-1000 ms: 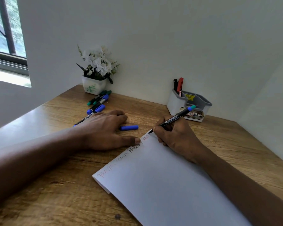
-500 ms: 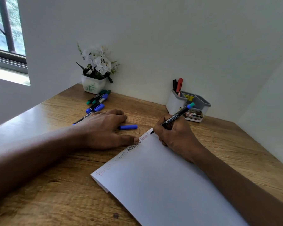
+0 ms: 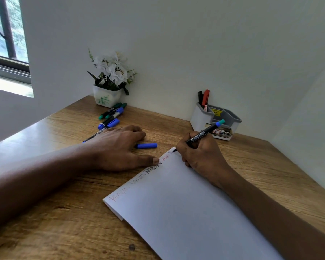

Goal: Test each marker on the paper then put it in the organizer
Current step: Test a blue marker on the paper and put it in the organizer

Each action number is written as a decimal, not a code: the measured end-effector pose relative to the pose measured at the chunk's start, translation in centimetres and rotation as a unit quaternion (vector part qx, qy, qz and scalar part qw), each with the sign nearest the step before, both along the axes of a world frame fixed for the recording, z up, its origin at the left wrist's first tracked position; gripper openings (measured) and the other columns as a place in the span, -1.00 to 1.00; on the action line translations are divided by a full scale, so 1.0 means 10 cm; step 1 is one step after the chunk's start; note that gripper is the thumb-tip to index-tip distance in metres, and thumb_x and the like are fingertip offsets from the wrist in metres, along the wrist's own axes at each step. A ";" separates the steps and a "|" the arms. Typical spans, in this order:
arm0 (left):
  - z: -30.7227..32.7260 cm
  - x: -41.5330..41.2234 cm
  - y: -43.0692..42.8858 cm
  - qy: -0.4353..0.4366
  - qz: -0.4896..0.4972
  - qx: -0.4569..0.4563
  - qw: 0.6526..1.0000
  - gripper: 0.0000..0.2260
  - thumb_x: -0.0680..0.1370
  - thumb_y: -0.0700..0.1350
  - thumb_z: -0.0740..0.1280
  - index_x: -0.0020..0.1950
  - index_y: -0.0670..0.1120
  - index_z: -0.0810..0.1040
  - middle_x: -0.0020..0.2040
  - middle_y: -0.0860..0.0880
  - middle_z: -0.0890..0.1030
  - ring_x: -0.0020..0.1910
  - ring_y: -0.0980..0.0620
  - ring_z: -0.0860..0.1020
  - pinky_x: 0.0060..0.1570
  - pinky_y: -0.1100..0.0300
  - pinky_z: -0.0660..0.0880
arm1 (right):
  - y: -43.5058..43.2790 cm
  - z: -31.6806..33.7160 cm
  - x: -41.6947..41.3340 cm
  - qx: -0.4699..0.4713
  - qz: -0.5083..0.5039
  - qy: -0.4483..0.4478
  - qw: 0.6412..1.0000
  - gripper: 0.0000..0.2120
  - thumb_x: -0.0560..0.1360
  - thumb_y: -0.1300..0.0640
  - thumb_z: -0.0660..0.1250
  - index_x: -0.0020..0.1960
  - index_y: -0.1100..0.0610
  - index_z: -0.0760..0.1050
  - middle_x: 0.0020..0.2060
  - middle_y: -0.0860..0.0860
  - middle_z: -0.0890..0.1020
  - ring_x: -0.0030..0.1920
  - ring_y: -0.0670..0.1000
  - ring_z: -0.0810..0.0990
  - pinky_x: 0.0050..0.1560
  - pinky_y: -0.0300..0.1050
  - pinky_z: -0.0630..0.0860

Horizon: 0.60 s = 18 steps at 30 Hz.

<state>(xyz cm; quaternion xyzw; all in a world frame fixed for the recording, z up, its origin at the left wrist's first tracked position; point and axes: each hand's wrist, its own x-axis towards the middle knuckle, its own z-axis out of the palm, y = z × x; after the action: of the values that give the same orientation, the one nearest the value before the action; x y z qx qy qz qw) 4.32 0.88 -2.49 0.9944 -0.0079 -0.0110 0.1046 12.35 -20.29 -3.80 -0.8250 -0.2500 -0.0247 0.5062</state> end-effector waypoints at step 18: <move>-0.01 0.00 0.01 -0.002 0.000 -0.001 1.000 -0.12 0.38 0.54 0.09 0.61 0.12 0.20 0.63 0.12 0.13 0.54 0.05 0.24 0.40 0.04 0.33 | 0.02 0.03 -0.05 0.001 -0.024 0.026 0.999 -0.88 0.50 0.25 0.39 -0.21 0.23 0.55 -0.47 0.07 0.59 -0.52 -0.06 0.48 -0.53 -0.30 0.37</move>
<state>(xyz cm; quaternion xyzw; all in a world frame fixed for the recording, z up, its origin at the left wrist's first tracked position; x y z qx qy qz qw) 4.30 0.94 -2.56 0.9943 -0.0085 -0.0094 0.1054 11.84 -20.14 -3.49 -0.8307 -0.2165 -0.0155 0.5126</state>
